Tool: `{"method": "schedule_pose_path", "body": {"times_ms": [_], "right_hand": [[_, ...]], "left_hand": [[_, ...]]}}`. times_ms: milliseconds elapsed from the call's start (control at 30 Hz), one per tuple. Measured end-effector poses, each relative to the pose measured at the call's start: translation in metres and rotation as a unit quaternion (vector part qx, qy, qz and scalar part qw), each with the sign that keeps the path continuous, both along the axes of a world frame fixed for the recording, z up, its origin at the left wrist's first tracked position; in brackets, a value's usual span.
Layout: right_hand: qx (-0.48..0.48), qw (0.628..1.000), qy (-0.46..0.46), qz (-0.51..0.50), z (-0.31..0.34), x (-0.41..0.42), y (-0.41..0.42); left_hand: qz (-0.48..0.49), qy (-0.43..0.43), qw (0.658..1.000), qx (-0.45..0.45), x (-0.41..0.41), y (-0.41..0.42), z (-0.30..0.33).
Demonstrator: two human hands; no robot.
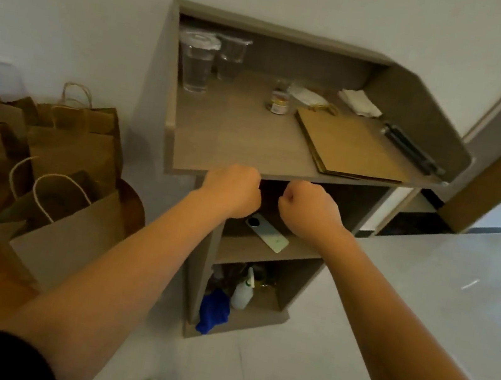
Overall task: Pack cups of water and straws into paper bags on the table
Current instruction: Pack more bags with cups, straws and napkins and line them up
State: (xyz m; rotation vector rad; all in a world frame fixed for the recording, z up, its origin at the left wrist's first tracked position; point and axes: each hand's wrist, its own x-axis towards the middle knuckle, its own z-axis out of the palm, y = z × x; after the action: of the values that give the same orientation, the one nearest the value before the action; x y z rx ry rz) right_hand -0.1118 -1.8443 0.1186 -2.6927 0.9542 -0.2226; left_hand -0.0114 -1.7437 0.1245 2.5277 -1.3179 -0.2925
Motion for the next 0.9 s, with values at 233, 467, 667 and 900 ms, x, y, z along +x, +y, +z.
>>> {"method": "schedule_pose_path", "body": {"times_ms": [233,467,667,900], "right_hand": [[0.004,0.999,-0.009,-0.04,0.006,-0.034,-0.094],[0.0,0.998,-0.013,-0.056,0.015,-0.006,-0.202],[0.008,0.994,-0.085,-0.073,0.018,0.042,-0.311],[0.017,0.987,-0.135,-0.085,0.012,0.088,-0.409]], "left_hand": [[-0.024,0.023,0.999,-0.016,-0.021,-0.107,0.021],[-0.066,-0.013,0.997,-0.046,0.006,-0.23,0.026],[-0.078,-0.023,0.994,-0.07,0.057,-0.329,0.032],[-0.061,-0.002,0.996,-0.06,0.088,-0.42,0.024]]}}
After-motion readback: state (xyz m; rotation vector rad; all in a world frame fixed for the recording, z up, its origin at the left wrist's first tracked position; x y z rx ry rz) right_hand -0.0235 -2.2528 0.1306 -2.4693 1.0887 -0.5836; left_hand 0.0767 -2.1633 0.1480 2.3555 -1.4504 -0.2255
